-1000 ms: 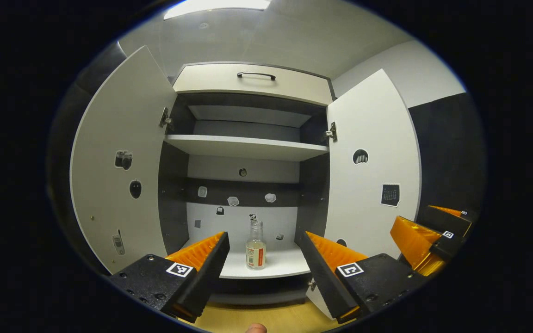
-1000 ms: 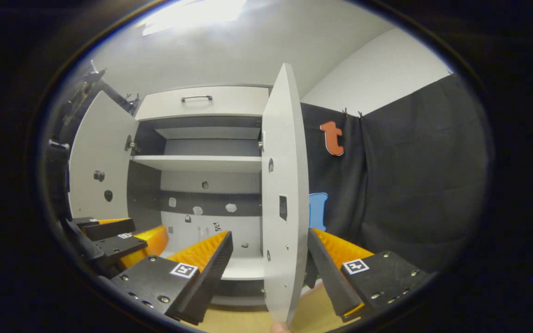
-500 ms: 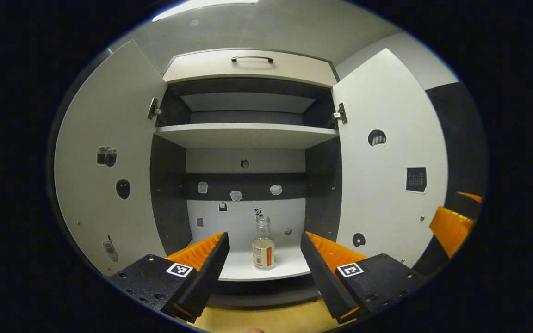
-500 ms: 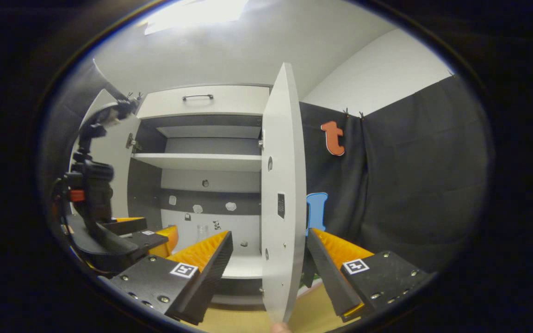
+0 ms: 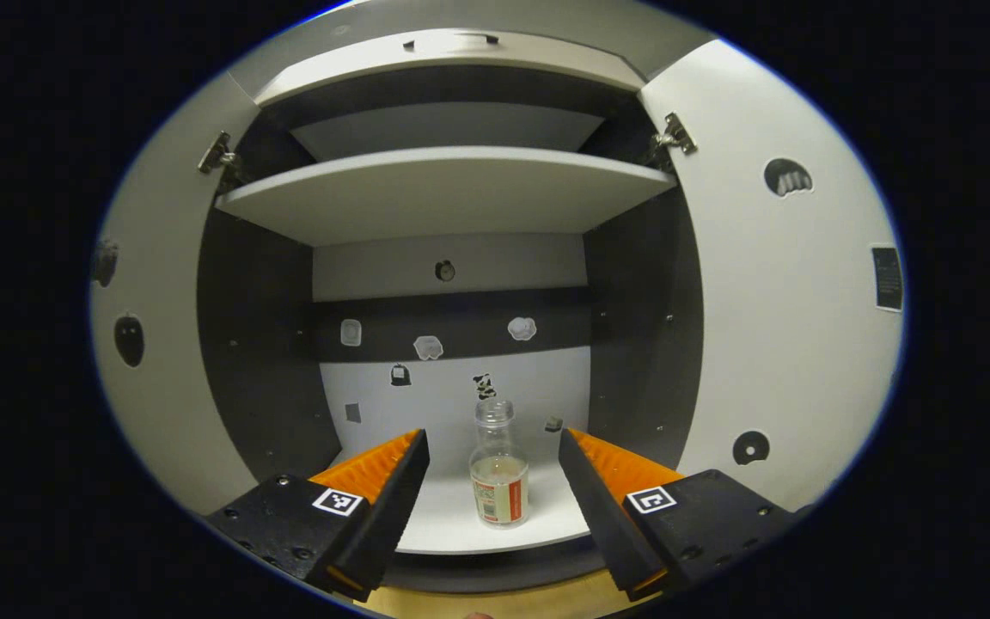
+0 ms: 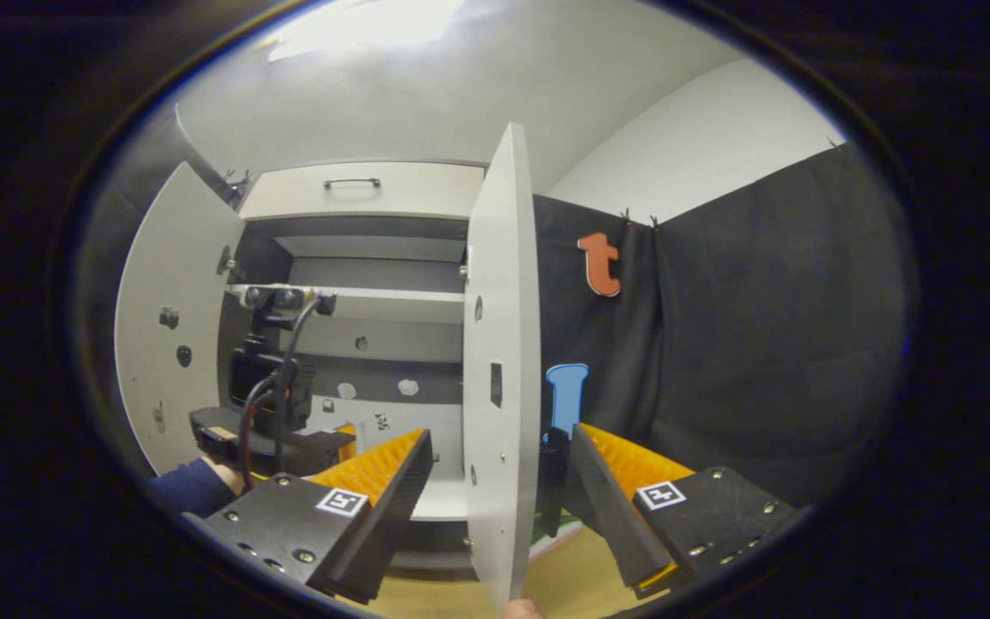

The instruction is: Grasp the bottle in the cabinet with the left hand and place it on the coaster, then close the right door with the right hand and the left door with the left hand.

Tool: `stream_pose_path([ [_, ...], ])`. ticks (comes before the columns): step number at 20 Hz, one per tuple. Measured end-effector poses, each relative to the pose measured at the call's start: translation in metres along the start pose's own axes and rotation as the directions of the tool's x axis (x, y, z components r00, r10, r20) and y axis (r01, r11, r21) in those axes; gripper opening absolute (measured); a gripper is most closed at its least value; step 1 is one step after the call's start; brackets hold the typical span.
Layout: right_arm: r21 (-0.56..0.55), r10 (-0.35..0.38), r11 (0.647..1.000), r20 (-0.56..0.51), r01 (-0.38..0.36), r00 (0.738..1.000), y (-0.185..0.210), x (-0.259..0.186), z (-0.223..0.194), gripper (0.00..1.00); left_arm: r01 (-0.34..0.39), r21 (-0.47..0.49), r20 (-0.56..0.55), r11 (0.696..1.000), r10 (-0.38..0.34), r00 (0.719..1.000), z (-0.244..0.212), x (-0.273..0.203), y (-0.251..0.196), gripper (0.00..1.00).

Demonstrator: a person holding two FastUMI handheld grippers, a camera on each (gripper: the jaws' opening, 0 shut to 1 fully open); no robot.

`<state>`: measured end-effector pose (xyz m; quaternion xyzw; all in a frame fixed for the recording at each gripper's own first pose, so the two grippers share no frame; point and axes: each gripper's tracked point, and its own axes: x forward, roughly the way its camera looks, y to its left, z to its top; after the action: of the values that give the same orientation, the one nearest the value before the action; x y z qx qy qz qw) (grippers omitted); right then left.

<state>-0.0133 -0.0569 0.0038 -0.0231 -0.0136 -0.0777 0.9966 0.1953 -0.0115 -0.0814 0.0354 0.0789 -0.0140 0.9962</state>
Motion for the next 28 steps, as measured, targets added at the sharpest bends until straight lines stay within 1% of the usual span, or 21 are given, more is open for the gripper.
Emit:
stream_pose_path([
  [1,-0.004,-0.018,1.0,0.004,0.018,1.0,-0.006,-0.001,0.001,1.0,-0.005,-0.003,-0.016,1.0,0.005,1.0,-0.007,0.013,0.001,0.96],
  [3,-0.015,-0.062,0.998,0.009,0.062,0.998,-0.02,-0.003,0.001,0.98,-0.017,-0.003,-0.034,1.0,0.017,0.999,-0.017,0.042,0.004,0.96],
  [5,-0.013,-0.102,0.995,-0.004,0.102,0.995,-0.033,-0.006,-0.003,0.98,-0.021,-0.005,-0.051,1.0,0.021,0.998,-0.025,0.064,0.005,0.95],
  [6,-0.009,-0.121,0.993,-0.012,0.121,0.993,-0.039,-0.007,-0.006,1.0,-0.025,-0.005,-0.062,1.0,0.025,0.998,-0.028,0.073,0.005,0.96],
  [8,-0.009,-0.165,0.986,-0.019,0.165,0.986,-0.054,-0.014,-0.009,0.98,-0.026,-0.006,-0.066,1.0,0.026,0.997,-0.033,0.091,0.006,0.96],
  [9,-0.012,-0.186,0.982,-0.023,0.186,0.982,-0.062,-0.018,-0.01,0.98,-0.028,-0.008,-0.068,1.0,0.028,0.997,-0.034,0.096,0.005,0.91],
  [10,-0.013,-0.205,0.979,-0.028,0.205,0.978,-0.069,-0.021,-0.012,1.0,-0.034,-0.004,-0.073,0.999,0.033,0.997,-0.035,0.101,0.005,0.86],
  [11,-0.011,-0.223,0.975,-0.03,0.222,0.974,-0.076,-0.025,-0.012,1.0,-0.036,0.002,-0.079,0.999,0.036,0.996,-0.037,0.106,0.005,0.77],
  [12,-0.008,-0.239,0.971,-0.031,0.238,0.971,-0.083,-0.027,-0.012,0.98,-0.043,0.011,-0.087,0.999,0.043,0.995,-0.04,0.109,0.006,0.72],
  [13,-0.004,-0.253,0.968,-0.031,0.253,0.967,-0.09,-0.031,-0.012,0.98,-0.047,0.009,-0.074,0.999,0.047,0.996,-0.037,0.109,0.007,0.5],
  [14,0.001,-0.265,0.964,-0.032,0.265,0.964,-0.096,-0.034,-0.012,0.98,-0.045,0.011,-0.075,0.999,0.046,0.996,-0.036,0.112,0.006,0.51],
  [17,0.023,-0.29,0.956,-0.034,0.291,0.956,-0.11,-0.042,-0.013,0.98,-0.045,0.028,-0.08,0.999,0.047,0.996,-0.037,0.112,0.007,0.46],
  [20,0.049,-0.303,0.951,-0.041,0.305,0.952,-0.124,-0.05,-0.015,0.98,-0.041,0.03,-0.092,0.999,0.043,0.995,-0.037,0.105,0.01,0.45],
  [21,0.058,-0.306,0.95,-0.043,0.308,0.951,-0.128,-0.052,-0.016,0.98,-0.042,0.026,-0.094,0.999,0.044,0.995,-0.036,0.1,0.011,0.45],
  [22,0.068,-0.308,0.948,-0.046,0.31,0.95,-0.133,-0.056,-0.017,0.93,-0.044,0.02,-0.089,0.999,0.045,0.995,-0.033,0.095,0.012,0.47],
  [23,0.078,-0.308,0.947,-0.049,0.311,0.95,-0.136,-0.059,-0.018,0.98,-0.044,0.017,-0.091,0.999,0.045,0.995,-0.031,0.089,0.013,0.45],
  [24,0.089,-0.308,0.946,-0.053,0.312,0.95,-0.14,-0.061,-0.018,0.98,-0.042,0.014,-0.092,0.999,0.043,0.995,-0.028,0.082,0.013,0.43],
  [25,0.099,-0.308,0.945,-0.056,0.312,0.95,-0.143,-0.063,-0.019,0.98,-0.037,0.015,-0.084,0.999,0.038,0.996,-0.023,0.073,0.012,0.45],
  [26,0.106,-0.307,0.944,-0.06,0.312,0.95,-0.147,-0.065,-0.02,0.98,-0.033,0.017,-0.076,0.999,0.034,0.996,-0.02,0.065,0.011,0.45],
  [27,0.111,-0.306,0.944,-0.066,0.312,0.95,-0.15,-0.067,-0.022,0.98,-0.027,0.024,-0.068,0.999,0.029,0.997,-0.016,0.055,0.01,0.42],
  [28,0.115,-0.303,0.944,-0.072,0.31,0.95,-0.152,-0.069,-0.024,0.98,-0.02,0.027,-0.063,0.999,0.022,0.998,-0.013,0.043,0.008,0.45],
])
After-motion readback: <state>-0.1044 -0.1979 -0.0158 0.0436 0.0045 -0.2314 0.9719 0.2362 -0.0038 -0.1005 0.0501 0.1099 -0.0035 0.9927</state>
